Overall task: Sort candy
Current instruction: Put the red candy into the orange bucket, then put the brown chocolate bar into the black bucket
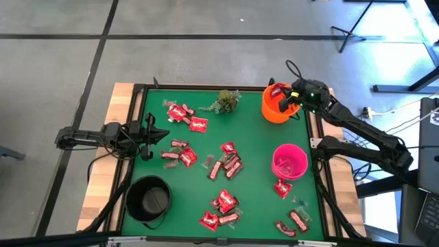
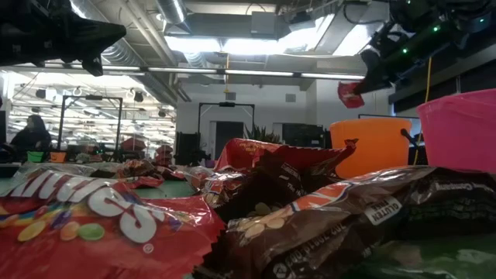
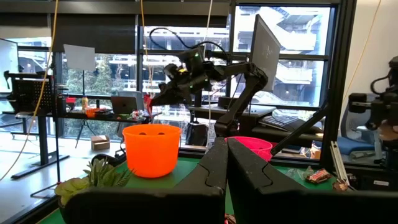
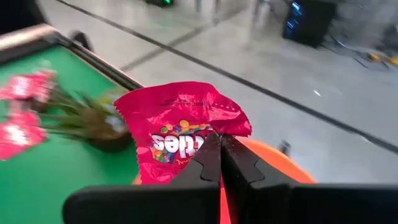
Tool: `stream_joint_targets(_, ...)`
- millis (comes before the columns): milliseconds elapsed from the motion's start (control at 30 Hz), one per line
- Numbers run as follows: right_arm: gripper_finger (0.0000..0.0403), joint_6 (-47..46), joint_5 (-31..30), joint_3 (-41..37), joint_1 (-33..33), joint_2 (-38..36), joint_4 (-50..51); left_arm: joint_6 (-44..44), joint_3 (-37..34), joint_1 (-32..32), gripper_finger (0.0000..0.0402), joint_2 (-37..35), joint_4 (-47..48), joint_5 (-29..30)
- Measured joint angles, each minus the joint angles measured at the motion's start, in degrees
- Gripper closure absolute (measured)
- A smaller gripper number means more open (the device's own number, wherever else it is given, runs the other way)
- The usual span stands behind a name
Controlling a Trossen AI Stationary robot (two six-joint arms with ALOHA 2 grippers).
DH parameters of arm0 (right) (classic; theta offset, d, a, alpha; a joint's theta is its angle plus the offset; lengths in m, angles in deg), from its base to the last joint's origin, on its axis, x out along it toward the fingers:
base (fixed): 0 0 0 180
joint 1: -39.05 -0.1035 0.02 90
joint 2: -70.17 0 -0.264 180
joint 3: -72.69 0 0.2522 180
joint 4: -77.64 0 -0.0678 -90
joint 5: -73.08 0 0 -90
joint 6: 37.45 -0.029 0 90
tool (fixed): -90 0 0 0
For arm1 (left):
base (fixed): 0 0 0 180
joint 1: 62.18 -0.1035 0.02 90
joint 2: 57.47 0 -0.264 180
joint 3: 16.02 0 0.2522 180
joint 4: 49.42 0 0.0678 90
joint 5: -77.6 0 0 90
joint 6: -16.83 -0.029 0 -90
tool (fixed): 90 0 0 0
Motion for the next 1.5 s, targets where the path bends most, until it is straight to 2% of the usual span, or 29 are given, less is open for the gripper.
stream_joint_targets(267,0.0402,0.1,-0.9,0.0,6.4,0.1,1.5,0.0,0.0,0.0,0.0401,0.0,0.0,0.0)
stream_joint_targets(367,0.0389,0.1,0.3,0.0,7.4,0.1,1.5,0.0,0.0,0.0,0.0401,0.0,0.0,0.0)
stream_joint_targets(667,0.0262,-1.5,1.6,0.0,7.7,0.0,1.8,0.0,0.0,0.0,0.0401,0.0,0.0,0.0)
stream_joint_targets(800,0.0231,-3.7,4.6,0.0,7.7,-0.6,1.5,0.0,0.0,0.0,0.0401,0.0,0.0,0.0)
stream_joint_targets(967,0.0225,-7.5,9.8,0.7,7.7,-4.1,1.0,0.0,0.0,0.0,0.0401,0.0,0.0,0.0)
stream_joint_targets(1267,0.0224,-13.3,23.0,8.8,7.2,-11.3,0.6,0.0,0.0,0.0,0.0401,0.0,0.0,0.0)
stream_joint_targets(1400,0.0224,-15.1,23.5,10.9,2.0,-11.9,0.6,0.0,0.0,0.0,0.0401,0.0,0.0,0.0)
stream_joint_targets(1500,0.0224,-16.0,21.4,11.2,-4.2,-11.5,0.9,0.0,0.0,0.0,0.0401,0.0,0.0,0.0)
